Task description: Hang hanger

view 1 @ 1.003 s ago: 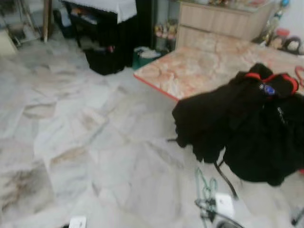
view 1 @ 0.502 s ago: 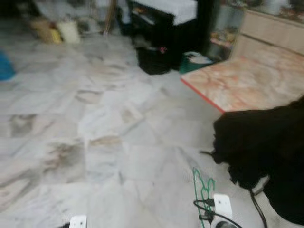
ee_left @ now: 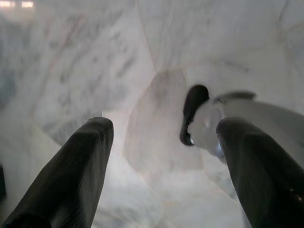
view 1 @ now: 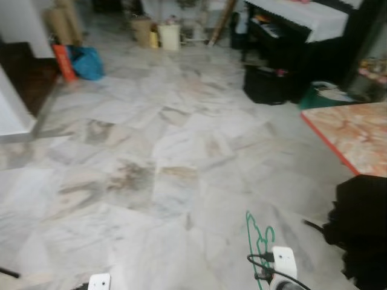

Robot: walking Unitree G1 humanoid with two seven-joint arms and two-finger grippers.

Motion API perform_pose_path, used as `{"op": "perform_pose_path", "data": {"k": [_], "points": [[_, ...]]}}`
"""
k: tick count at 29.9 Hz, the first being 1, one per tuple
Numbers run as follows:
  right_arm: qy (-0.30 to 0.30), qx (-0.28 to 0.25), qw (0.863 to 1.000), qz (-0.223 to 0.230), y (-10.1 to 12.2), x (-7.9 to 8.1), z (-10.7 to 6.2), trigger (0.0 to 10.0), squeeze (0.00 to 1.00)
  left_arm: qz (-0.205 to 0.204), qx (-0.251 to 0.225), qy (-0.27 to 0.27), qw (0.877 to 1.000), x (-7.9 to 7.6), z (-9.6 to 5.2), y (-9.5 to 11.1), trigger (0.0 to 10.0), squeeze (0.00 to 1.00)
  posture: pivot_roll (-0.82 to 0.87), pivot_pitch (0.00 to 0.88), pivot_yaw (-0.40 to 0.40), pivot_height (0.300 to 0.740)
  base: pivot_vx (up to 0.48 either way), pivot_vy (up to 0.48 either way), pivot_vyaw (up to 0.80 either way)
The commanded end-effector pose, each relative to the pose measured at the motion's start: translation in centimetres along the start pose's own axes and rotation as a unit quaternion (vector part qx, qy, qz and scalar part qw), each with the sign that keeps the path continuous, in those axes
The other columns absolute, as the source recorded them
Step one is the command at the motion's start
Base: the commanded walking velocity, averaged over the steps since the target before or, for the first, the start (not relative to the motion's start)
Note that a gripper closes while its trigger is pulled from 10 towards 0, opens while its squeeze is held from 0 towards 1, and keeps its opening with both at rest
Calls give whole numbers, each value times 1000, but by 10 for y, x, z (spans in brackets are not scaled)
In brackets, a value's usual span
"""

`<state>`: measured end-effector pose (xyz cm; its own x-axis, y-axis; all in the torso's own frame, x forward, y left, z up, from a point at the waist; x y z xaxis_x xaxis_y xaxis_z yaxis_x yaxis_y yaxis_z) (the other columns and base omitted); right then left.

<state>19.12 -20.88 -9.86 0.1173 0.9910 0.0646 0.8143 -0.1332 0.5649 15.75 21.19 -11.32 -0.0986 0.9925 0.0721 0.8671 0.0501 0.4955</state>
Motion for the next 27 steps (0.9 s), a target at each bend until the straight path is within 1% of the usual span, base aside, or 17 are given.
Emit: {"op": "perform_pose_path", "data": {"k": [1,2,4,7,11,14,18,27], "points": [[3,0,1000,0,1,2,1,10000,0,2,5,10,1000,5,-1,-3,10000,0,16,0,-36,716,0,0,700],[2,0,1000,-1,1,2,1,10000,0,2,5,11,1000,5,-1,-3,10000,0,16,0,-36,716,0,0,700],[-5,1,1000,3,1,1,0,10000,0,-2,3,5,1000,3,-1,-3,10000,0,18,0,-38,716,0,0,0],[-1,0,1000,2,1,1,0,10000,0,4,5,5,1000,3,-1,-4,10000,0,18,0,-41,716,0,0,0],[-1,0,1000,3,1,0,0,10000,0,-1,7,0,1000,1,-1,-4,10000,0,20,0,-42,716,0,0,0],[-6,1,1000,-3,1,-1,0,10000,0,-2,5,-11,1000,-2,-1,-4,10000,0,20,0,-42,716,0,0,0],[-5,1,1000,-1,0,0,0,10000,0,-1,3,-12,1000,-3,0,-3,10000,0,21,0,-42,716,287,0,0],[-2,1,1000,-14,1,0,0,10000,0,5,0,-14,1000,-3,0,0,10000,0,19,0,-37,716,451,0,0]]}}
Point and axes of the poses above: a point about 5 cm out from each wrist's last joint towards the gripper, its own z axis pointing out of the wrist towards the gripper, its own y axis along the axis of the wrist's last joint, x = y × z, the point moved 2 cm from there along z, pointing out of the wrist towards the gripper, and after that the axes turned 3 degrees about z, right-handed, at the moved point
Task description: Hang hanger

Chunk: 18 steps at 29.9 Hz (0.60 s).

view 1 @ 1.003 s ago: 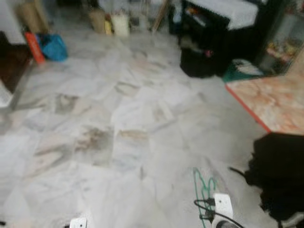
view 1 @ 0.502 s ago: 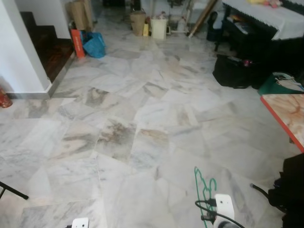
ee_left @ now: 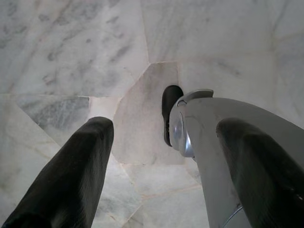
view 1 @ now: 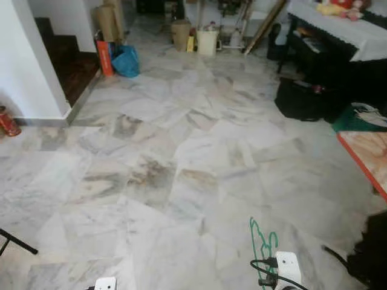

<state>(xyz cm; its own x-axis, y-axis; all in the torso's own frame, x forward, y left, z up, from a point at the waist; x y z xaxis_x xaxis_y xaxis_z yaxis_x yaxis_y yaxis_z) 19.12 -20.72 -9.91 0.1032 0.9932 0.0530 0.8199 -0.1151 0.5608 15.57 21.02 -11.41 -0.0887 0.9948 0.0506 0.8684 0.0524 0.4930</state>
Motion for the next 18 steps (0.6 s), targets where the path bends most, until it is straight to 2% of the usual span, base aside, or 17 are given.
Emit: {"op": "perform_pose_path", "data": {"k": [1,10,18], "points": [[-1,-2,1000,-6,2,-1,0,10000,0,7,-1,-3,1000,-1,0,2,10000,0,19,0,-37,716,349,0,0],[0,-3,1000,-2,2,0,0,10000,0,7,-4,-4,1000,-1,1,5,10000,0,21,0,-36,716,324,0,474],[0,-4,1000,3,2,2,1,10000,0,11,-8,-2,1000,1,1,9,10000,0,24,0,-31,716,325,0,0]]}}
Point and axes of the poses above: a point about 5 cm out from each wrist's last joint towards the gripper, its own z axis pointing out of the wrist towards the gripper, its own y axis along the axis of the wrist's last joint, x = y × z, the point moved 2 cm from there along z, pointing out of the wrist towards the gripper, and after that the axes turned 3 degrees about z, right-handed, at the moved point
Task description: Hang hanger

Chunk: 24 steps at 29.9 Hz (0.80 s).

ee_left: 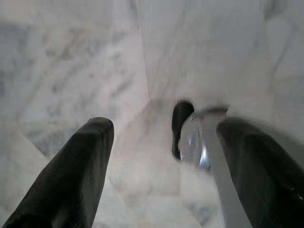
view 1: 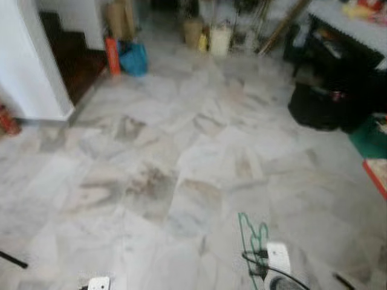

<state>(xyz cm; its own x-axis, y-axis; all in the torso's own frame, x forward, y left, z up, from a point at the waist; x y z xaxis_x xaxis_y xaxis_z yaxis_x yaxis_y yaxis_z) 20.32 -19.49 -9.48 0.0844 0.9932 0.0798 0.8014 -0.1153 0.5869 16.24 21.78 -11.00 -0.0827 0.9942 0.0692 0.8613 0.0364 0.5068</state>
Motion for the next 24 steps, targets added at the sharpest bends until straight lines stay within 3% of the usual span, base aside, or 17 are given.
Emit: {"op": "perform_pose_path", "data": {"k": [1,8,17,24], "points": [[-15,11,1000,2,-8,-12,-3,10000,0,3,0,-8,1000,-6,1,2,10000,0,25,0,-30,716,334,0,0],[-14,10,1000,1,-7,-10,-3,10000,0,5,-2,-8,1000,-5,1,3,10000,0,24,0,-27,716,336,0,0],[-13,10,1000,3,-6,-10,-2,10000,0,3,-2,-6,1000,-5,1,3,10000,0,26,0,-28,716,337,0,594],[-15,9,1000,11,-7,-10,-2,10000,0,2,-1,-5,1000,-4,1,2,10000,0,28,0,-28,716,337,0,0]]}}
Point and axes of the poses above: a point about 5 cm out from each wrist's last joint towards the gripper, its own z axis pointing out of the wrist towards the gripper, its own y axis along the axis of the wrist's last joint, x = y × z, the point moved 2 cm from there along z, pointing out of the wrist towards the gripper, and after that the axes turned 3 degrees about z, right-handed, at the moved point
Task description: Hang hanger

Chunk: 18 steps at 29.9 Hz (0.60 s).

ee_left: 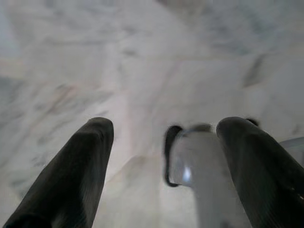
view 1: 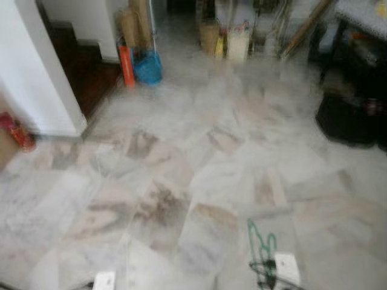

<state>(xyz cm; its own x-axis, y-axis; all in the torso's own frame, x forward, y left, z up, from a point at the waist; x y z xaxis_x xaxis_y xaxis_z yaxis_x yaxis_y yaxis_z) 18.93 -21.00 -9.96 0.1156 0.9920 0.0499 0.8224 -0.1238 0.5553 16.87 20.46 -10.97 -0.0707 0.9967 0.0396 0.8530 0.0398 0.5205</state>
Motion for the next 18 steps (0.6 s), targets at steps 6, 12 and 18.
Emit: {"op": "perform_pose_path", "data": {"k": [6,12,18], "points": [[6,-12,1000,15,5,7,2,10000,0,4,8,11,1000,10,-1,-4,10000,0,28,0,-27,716,339,0,0],[6,-13,1000,17,6,7,2,10000,0,3,9,12,1000,11,-2,-4,10000,0,27,0,-28,716,340,0,0],[5,-14,1000,21,6,7,2,10000,0,1,11,12,1000,11,-2,-6,10000,0,27,0,-29,716,341,0,0]]}}
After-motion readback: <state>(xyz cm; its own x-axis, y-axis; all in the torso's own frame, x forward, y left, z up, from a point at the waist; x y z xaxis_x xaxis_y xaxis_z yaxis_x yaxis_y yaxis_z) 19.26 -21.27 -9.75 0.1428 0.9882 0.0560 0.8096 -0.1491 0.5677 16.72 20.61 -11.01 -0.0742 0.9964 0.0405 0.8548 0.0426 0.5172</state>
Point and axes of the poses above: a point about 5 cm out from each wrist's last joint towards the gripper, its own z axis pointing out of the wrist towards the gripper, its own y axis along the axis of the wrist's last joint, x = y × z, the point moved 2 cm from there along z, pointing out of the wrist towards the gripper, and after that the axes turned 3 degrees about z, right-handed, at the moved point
